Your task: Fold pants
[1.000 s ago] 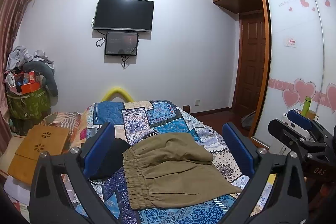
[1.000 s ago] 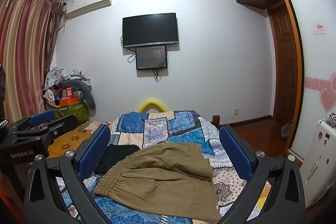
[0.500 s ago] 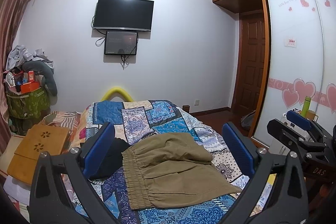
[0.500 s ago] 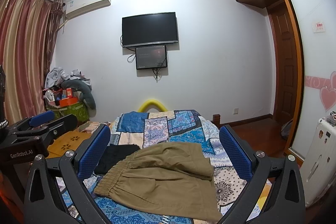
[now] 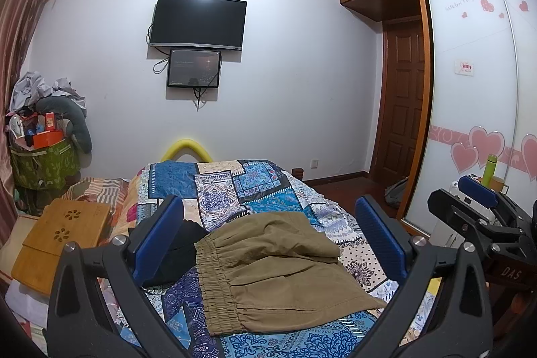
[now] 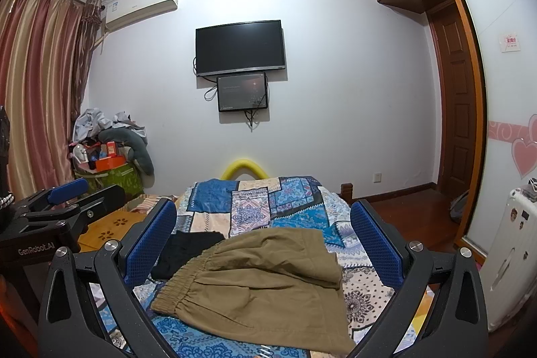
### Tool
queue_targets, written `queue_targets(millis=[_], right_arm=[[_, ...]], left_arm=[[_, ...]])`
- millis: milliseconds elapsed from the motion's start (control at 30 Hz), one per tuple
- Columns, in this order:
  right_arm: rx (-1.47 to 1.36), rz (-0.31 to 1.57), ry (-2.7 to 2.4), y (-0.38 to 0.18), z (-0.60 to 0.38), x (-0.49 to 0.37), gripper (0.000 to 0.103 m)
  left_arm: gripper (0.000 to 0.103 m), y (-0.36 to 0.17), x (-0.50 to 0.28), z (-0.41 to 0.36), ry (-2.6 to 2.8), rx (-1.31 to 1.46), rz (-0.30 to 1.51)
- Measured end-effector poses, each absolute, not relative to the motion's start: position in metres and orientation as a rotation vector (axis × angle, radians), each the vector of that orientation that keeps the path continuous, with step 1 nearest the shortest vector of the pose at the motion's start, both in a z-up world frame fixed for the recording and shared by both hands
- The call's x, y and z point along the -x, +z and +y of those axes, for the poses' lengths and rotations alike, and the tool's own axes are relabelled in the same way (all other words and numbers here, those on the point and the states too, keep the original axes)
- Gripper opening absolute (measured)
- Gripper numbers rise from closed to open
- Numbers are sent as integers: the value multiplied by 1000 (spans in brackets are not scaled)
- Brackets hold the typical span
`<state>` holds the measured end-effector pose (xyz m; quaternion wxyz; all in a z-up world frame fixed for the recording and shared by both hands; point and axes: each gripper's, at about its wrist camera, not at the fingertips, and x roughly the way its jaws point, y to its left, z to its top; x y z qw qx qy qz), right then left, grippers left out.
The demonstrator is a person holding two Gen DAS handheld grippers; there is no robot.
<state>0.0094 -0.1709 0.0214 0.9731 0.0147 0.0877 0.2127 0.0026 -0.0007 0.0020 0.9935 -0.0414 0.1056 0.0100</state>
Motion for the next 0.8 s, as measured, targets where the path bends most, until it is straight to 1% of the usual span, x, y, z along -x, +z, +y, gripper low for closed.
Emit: queue_targets(millis=[800], right_arm=[[-30, 178, 430, 21, -171, -9, 103]], left_arm=[[103, -2, -4, 0, 18, 87, 216]])
